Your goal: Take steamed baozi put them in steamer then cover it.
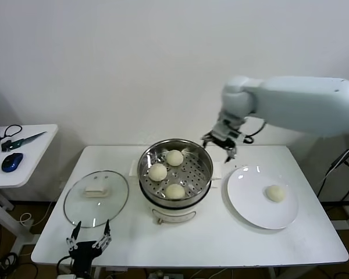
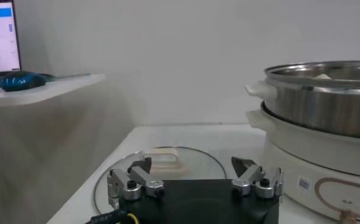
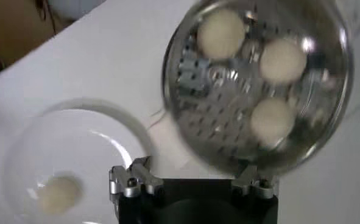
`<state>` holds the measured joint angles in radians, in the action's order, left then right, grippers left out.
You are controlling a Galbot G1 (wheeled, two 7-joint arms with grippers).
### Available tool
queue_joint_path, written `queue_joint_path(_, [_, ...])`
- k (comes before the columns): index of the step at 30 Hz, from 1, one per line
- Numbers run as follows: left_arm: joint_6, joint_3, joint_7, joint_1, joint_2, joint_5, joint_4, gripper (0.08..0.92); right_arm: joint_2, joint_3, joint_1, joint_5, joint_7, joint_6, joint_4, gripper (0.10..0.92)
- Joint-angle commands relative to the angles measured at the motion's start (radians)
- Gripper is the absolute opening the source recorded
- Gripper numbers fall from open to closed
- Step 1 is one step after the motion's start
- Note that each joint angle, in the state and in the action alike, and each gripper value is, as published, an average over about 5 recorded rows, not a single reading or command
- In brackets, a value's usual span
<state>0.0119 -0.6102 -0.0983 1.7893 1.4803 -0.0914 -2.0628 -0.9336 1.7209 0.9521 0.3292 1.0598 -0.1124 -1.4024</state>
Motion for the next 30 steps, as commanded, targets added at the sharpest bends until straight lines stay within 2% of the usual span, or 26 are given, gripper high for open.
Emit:
queue_joint_path(1, [-0.002, 0.000, 0.000, 0.000, -0.002, -0.004, -0.002, 0.823, 0.403, 0.126, -0.046, 0.147, 0.015, 0.202, 0.080, 0.823])
queue_joint_path(6, [-0.004, 0.000, 0.000, -0.003, 0.001, -0.010, -0.002, 0.823, 0.469, -0.115, -0.319, 0.011, -0.002, 0.199, 0.191, 0.823])
queue_joint_path(13, [-0.014, 0.004, 0.003, -0.005, 0.004, -0.006, 0.011, 0.823, 0.411, -0.404, -0.613, -0.098, -0.003, 0.179, 0.351, 0.823])
queue_joint_path(21, [-0.016, 0.000, 0.004, -0.004, 0.016, 0.001, 0.023, 0.823, 0.299, -0.512, -0.736, -0.178, -0.002, 0.135, 0.498, 0.823])
queue_joint_path(30, [-0.020, -0.004, 0.003, -0.007, 0.024, 0.004, 0.043, 0.823, 0.209, -0.592, -0.823, -0.199, -0.026, 0.125, 0.569, 0.823])
